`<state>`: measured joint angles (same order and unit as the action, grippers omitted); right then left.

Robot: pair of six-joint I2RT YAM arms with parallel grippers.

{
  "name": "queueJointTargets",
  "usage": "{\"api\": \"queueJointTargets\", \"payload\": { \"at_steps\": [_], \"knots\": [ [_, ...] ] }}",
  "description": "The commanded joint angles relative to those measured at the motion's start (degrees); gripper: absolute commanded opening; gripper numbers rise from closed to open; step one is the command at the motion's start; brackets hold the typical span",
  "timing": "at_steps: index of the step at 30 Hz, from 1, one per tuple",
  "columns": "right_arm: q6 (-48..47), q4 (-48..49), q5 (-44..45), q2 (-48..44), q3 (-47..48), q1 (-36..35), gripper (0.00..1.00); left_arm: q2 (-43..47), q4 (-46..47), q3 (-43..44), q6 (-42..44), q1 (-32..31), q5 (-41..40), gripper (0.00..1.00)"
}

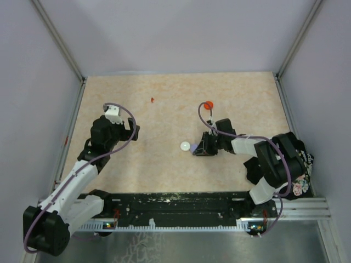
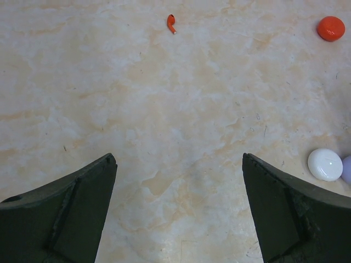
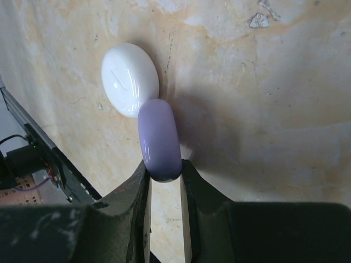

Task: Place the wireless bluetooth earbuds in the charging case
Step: Place the charging case at the center of the board, then pick up the charging case at the center of the board.

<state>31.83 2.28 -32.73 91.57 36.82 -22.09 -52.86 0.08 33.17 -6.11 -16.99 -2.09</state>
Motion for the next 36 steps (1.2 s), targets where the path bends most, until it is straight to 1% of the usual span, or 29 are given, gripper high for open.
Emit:
{"api": "queueJointTargets", "payload": {
  "at_steps": [1, 3, 5, 9, 14, 17, 19, 28, 32, 36],
  "knots": [
    [0.75, -1.07, 2.62, -1.94, 1.46, -0.77, 0.25, 0.96, 2.62, -0.34, 0.42, 0.16, 0.65, 1.0],
    [-0.53, -3.01, 5.36, -4.06, 1.37, -0.77, 0.35, 0.9, 2.67, -0.34, 0.2, 0.12, 0.85, 1.0],
    [-2.26, -5.57, 7.85, -5.82, 1.81, -0.79, 0.42, 0.78, 2.61, -0.22, -0.02, 0.12, 0.5, 1.0],
    [-5.42, -11.19, 11.2, -8.17, 4.12, -0.77, 0.52, 0.16, 2.03, 0.33, -0.62, 0.12, 0.01, 1.0],
    [-10.98, -16.06, 16.71, -10.74, 9.98, -0.77, 0.57, -0.31, 1.0, 1.18, -0.3, 0.14, 0.55, 1.0],
    [-17.66, -18.9, 19.64, -9.16, 16.22, -0.64, 0.59, -0.25, 0.98, 1.49, 0.29, 0.14, 2.0, 1.0],
    [-20.6, -19.67, 19.86, -7.03, 20.11, 0.24, 0.6, -0.23, 0.76, 1.5, 0.6, 0.12, 2.6, 1.0],
    [-25.14, -11.83, 15.72, 2.47, 32.42, 8.1, 0.65, -0.88, 0.19, 1.57, 1.03, 0.04, 2.71, 1.0],
    [-25.36, -5.2, 12.66, 9.23, 35.87, 11.34, 0.68, -1.73, 0.33, 1.53, 1.09, 0.03, 2.9, 1.0],
    [-25.67, 0.26, 8.9, 15.84, 40.2, 14.11, 0.68, -2.6, 0.7, 1.38, 1.21, 0.03, 2.35, 1.0]
  ]
}}
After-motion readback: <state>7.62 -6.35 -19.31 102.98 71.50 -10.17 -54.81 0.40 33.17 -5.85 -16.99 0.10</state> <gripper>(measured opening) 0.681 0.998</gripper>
